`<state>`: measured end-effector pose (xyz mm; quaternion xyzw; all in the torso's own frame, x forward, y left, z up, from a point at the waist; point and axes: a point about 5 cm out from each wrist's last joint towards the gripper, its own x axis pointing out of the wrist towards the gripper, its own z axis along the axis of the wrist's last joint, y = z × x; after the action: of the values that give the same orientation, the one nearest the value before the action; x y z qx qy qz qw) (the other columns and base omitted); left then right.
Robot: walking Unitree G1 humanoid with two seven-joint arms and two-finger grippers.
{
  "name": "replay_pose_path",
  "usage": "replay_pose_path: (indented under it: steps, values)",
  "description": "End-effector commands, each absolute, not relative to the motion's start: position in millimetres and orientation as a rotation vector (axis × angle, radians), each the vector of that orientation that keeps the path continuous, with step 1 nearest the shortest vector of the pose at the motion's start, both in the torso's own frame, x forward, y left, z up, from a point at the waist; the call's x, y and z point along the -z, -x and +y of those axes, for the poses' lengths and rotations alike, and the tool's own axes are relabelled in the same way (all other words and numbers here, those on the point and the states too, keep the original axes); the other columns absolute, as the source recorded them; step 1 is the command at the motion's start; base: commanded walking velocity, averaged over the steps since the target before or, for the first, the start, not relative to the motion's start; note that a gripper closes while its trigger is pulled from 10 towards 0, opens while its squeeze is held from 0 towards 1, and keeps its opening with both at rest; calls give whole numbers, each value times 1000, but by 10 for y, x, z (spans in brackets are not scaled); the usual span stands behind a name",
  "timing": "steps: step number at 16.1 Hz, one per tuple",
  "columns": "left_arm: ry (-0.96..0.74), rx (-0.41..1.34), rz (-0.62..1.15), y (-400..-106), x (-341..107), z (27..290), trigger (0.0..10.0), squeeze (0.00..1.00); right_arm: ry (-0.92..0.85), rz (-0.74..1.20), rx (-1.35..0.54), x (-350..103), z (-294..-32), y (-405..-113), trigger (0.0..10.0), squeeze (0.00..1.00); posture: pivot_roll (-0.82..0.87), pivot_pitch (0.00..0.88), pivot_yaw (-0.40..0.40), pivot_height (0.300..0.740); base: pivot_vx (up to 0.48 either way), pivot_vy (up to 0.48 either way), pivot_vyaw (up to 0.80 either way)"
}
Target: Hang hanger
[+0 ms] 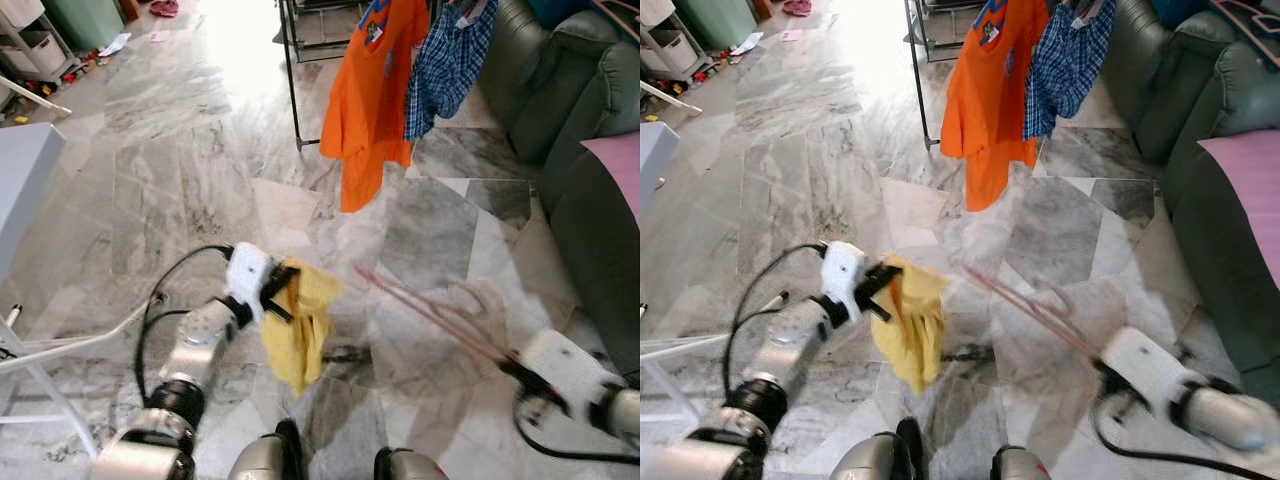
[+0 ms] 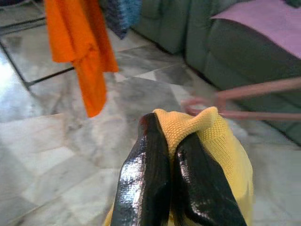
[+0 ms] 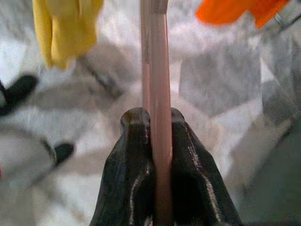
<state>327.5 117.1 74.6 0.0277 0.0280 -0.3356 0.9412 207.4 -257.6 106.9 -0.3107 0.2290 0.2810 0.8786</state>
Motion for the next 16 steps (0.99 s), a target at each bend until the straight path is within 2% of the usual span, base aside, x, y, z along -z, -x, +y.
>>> replay_pose_path:
  steps: [1, 4, 5, 8, 16]
  values:
    - [-63, 698, 39, -3237, -743, 1173, 10000, 0, 627, 475, -625, -1000, -2475, -2055, 10000, 0, -209, 217, 119, 740, 0, 0, 0]
    - [-41, 660, 19, -3216, -737, 1148, 10000, 0, 594, 483, -689, -939, -2340, -2008, 10000, 0, -204, 220, 112, 740, 0, 0, 0]
    - [-37, 645, 14, -3225, -748, 1155, 10000, 0, 595, 485, -689, -939, -2344, -2002, 10000, 0, -204, 220, 112, 740, 0, 0, 0]
    - [13, 588, -15, -3314, -865, 1215, 10000, 0, 665, 557, -611, -893, -2571, -1986, 10000, 0, -206, 221, 114, 740, 0, 0, 0]
    - [56, 640, -49, -3343, -983, 1114, 10000, 0, 634, 581, -644, -825, -2510, -1951, 10000, 0, -210, 220, 121, 740, 0, 0, 0]
